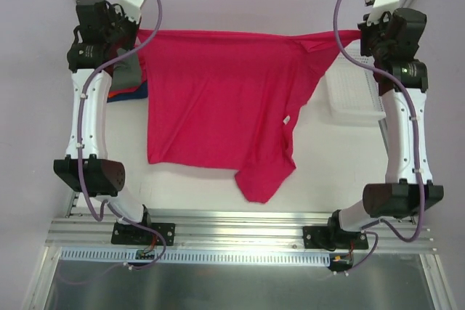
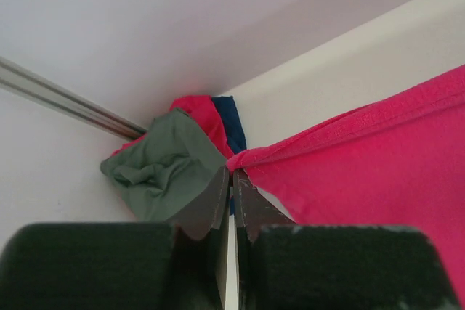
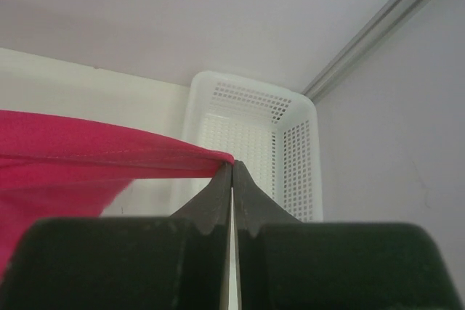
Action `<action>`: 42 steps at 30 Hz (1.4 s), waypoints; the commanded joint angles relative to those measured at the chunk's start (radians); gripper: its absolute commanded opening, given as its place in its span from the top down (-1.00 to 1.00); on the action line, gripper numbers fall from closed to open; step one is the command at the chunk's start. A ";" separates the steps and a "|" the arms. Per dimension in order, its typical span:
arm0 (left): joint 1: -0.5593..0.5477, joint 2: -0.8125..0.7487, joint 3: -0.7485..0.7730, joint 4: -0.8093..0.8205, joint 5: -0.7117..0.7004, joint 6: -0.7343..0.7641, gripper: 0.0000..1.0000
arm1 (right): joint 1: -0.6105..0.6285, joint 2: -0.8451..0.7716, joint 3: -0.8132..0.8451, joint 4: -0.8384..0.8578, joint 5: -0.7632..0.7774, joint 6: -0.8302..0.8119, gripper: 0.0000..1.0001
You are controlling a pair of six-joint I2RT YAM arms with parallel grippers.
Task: Fold and stack the t-shirts
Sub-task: Flatten out the tshirt
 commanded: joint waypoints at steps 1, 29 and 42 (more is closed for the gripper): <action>0.036 -0.017 0.122 0.041 -0.025 0.040 1.00 | -0.042 0.017 0.146 0.084 0.044 -0.028 0.99; 0.035 -0.552 -0.067 -0.091 -0.073 0.111 1.00 | -0.053 -0.603 -0.043 -0.095 0.051 -0.215 0.99; 0.073 -0.336 -0.473 0.061 0.053 0.224 1.00 | -0.029 -0.257 -0.368 0.008 -0.063 -0.229 0.99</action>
